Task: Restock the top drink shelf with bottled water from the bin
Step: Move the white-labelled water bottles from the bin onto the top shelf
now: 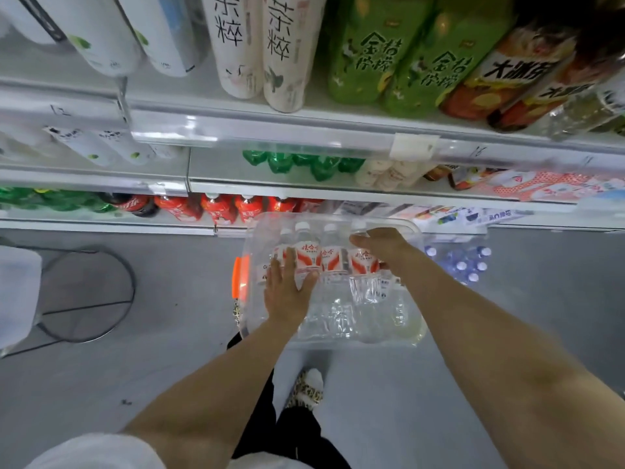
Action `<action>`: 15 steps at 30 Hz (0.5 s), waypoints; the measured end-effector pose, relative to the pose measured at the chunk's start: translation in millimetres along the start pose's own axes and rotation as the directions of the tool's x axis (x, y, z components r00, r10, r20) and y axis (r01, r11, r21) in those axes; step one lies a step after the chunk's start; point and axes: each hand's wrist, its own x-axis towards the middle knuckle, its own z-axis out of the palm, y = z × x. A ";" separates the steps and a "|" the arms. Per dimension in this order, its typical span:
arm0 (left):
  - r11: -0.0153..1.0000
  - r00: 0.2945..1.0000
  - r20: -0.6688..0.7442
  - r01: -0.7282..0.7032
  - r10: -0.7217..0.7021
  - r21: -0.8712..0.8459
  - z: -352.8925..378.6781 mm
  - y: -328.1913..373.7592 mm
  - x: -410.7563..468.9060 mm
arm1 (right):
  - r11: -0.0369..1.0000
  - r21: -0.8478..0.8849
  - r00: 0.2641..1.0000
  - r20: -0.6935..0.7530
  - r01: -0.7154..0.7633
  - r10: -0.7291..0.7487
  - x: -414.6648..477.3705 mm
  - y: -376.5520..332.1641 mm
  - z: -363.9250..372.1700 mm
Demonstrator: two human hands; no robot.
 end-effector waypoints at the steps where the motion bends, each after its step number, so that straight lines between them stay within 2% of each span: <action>1: 1.000 1.000 0.000 0.002 -0.002 0.004 0.5 1.0 0.3 | 0.999 0.041 1.000 0.014 -0.012 0.012 0.6 -0.1 -1.4; 4: 1.000 1.000 0.008 0.001 -0.001 0.003 1.4 2.3 -0.4 | 0.987 0.153 0.998 0.060 -0.040 0.031 -0.4 1.0 -4.5; 7: 0.999 0.999 0.035 0.011 -0.010 -0.036 2.0 2.7 0.1 | 0.981 0.192 0.996 0.089 -0.011 -0.007 -3.8 2.8 -4.2; 10: 1.000 0.998 0.048 0.028 -0.027 -0.002 3.5 1.8 3.9 | 0.982 0.186 0.997 0.058 0.034 -0.046 -8.7 7.2 -3.7; 15: 0.992 0.993 0.072 0.099 -0.094 -0.079 -1.7 6.7 -4.4 | 0.937 0.344 0.998 -0.018 0.064 -0.061 -34.7 17.6 -10.4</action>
